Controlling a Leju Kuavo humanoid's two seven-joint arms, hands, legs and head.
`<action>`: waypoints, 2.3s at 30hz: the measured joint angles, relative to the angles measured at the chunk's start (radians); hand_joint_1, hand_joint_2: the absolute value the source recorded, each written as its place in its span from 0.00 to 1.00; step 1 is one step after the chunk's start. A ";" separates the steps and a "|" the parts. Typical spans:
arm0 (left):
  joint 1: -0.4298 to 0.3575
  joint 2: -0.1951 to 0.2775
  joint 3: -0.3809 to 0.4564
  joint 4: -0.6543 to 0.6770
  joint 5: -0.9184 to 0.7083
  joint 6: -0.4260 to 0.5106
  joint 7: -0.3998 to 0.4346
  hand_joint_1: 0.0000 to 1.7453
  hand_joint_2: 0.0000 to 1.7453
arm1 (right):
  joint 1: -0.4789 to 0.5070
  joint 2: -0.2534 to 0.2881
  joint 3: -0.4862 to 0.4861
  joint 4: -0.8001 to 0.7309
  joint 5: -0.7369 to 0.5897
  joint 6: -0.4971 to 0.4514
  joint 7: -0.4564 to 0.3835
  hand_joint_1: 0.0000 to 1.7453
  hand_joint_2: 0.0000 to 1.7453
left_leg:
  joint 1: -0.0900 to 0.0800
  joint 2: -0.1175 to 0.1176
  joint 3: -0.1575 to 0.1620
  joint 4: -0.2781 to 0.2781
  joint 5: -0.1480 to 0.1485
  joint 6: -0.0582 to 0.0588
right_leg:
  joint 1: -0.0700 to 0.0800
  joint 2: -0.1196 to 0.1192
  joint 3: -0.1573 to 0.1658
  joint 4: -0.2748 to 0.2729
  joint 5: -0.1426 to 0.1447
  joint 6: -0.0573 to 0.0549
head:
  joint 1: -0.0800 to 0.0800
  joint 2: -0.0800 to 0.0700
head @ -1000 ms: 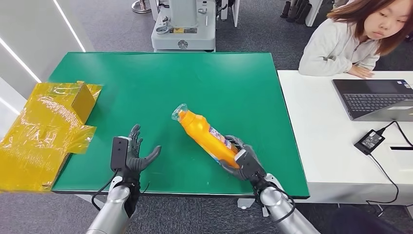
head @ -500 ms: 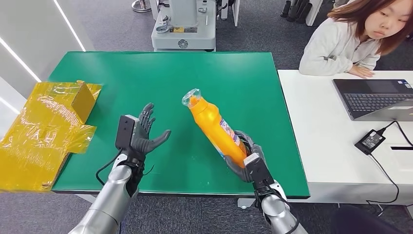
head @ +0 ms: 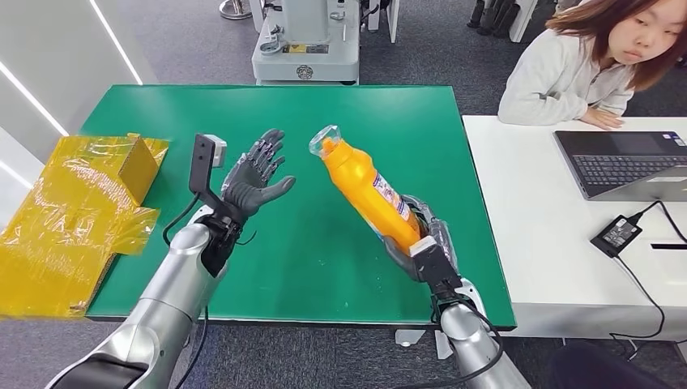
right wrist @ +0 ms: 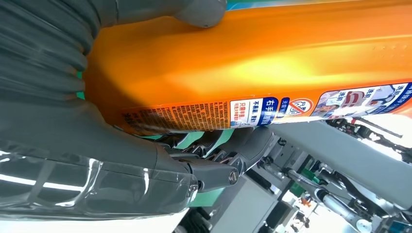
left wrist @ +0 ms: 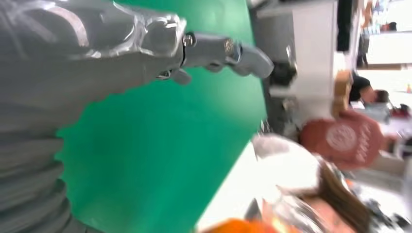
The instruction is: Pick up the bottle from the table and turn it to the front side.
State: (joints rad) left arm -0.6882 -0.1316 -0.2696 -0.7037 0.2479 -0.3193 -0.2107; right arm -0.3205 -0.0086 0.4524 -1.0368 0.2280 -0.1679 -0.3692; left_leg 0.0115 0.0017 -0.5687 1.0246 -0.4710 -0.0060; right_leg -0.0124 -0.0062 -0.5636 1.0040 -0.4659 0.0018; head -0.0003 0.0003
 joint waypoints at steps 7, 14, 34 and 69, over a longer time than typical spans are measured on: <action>-0.050 -0.026 -0.040 0.078 0.049 -0.035 0.039 0.00 1.00 | -0.026 0.017 0.001 -0.020 0.092 -0.039 0.037 1.00 1.00 | 0.000 0.000 0.000 0.000 0.000 0.000 | 0.000 0.000 0.000 0.000 0.000 0.000 | 0.000 0.000; -0.051 -0.064 -0.063 0.101 0.083 -0.046 0.048 0.00 1.00 | -0.108 0.035 0.000 -0.004 0.108 -0.065 0.032 1.00 1.00 | 0.000 0.000 -0.001 0.000 0.000 0.000 | 0.000 0.000 -0.001 0.000 0.000 0.000 | 0.000 0.000; -0.058 -0.107 -0.075 0.075 0.158 0.003 0.064 0.00 1.00 | -0.192 0.167 0.003 0.108 0.142 -0.092 0.041 1.00 1.00 | 0.000 0.000 -0.001 0.001 0.001 0.000 | 0.000 0.000 -0.001 0.001 0.000 0.000 | 0.000 0.000; -0.081 -0.155 -0.123 0.042 0.226 0.111 0.035 1.00 1.00 | -0.230 0.196 -0.005 0.281 0.156 -0.147 0.007 1.00 1.00 | 0.000 0.000 -0.001 0.001 0.001 0.000 | 0.000 0.000 -0.001 0.001 0.000 0.000 | 0.000 0.000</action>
State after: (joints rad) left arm -0.7690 -0.2867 -0.3928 -0.6616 0.4735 -0.2084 -0.1762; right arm -0.5507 0.1873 0.4471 -0.7554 0.3842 -0.3146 -0.3623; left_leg 0.0113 0.0015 -0.5700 1.0261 -0.4704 -0.0059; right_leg -0.0125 -0.0062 -0.5650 1.0053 -0.4655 0.0022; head -0.0004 0.0002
